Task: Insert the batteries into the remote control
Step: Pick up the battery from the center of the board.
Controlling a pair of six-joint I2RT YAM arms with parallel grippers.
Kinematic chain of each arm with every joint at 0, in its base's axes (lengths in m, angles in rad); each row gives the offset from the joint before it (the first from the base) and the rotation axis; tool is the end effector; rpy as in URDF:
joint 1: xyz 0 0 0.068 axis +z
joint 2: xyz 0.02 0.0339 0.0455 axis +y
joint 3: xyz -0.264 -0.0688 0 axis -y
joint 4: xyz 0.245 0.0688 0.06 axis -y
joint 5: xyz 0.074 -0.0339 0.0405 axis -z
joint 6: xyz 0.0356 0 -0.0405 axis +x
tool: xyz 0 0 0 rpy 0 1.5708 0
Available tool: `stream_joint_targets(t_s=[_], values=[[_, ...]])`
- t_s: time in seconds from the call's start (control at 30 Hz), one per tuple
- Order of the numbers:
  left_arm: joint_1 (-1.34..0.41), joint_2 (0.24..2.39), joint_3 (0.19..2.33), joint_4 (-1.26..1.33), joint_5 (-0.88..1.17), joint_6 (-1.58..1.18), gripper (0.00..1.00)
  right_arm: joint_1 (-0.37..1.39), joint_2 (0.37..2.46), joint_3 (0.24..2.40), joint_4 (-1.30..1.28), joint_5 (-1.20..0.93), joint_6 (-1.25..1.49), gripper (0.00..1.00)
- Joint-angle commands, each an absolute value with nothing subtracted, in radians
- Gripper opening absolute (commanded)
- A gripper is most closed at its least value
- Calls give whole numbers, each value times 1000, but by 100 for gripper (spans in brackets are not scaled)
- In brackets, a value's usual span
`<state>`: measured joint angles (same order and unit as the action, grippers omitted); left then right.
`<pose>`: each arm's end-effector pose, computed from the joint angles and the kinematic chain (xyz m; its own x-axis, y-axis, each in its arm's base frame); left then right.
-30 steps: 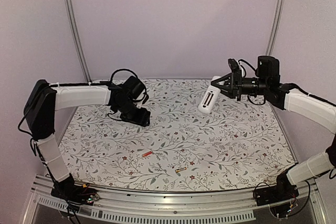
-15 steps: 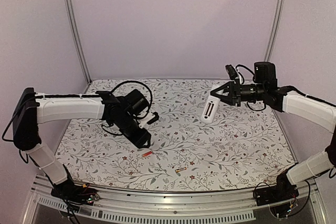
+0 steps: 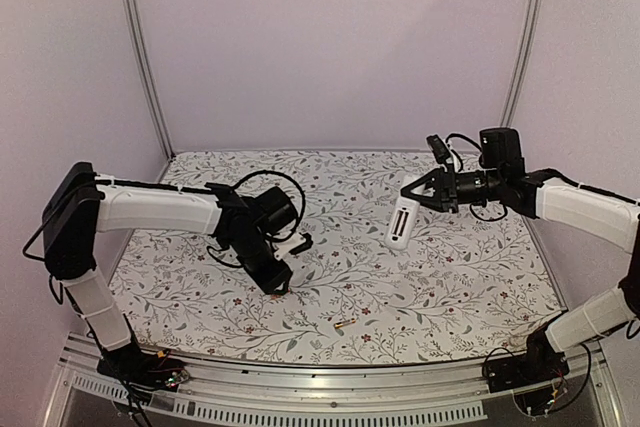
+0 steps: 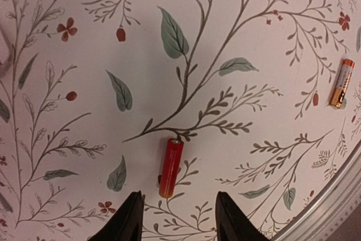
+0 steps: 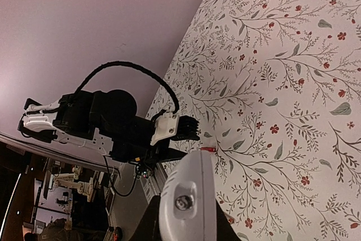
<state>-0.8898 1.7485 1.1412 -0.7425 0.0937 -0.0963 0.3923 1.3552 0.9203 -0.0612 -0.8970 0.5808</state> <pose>0.2027 -0.2555 0.1760 -0.6870 0.6958 -0.2094 0.7237 0.6809 -0.1119 0.2625 0.1387 0.2768 -0.8470 0.0200 -0.5311 -0.4890 0.3622 0.7935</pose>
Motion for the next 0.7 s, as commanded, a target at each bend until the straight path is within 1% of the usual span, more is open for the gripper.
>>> stream_joint_targets(t_s=[0.0, 0.27, 0.53, 0.67], values=[[-905, 1771, 1170, -763, 69, -71, 43, 396, 1371, 900, -64, -907, 559, 0], [-921, 1819, 1205, -798, 26, -54, 35, 397, 1385, 890, -66, -910, 551, 0], [-930, 1867, 1242, -813, 3, -34, 31, 397, 1387, 884, -66, -910, 542, 0], [-938, 1905, 1259, -827, -50, -20, 28, 397, 1392, 882, -67, -911, 538, 0]])
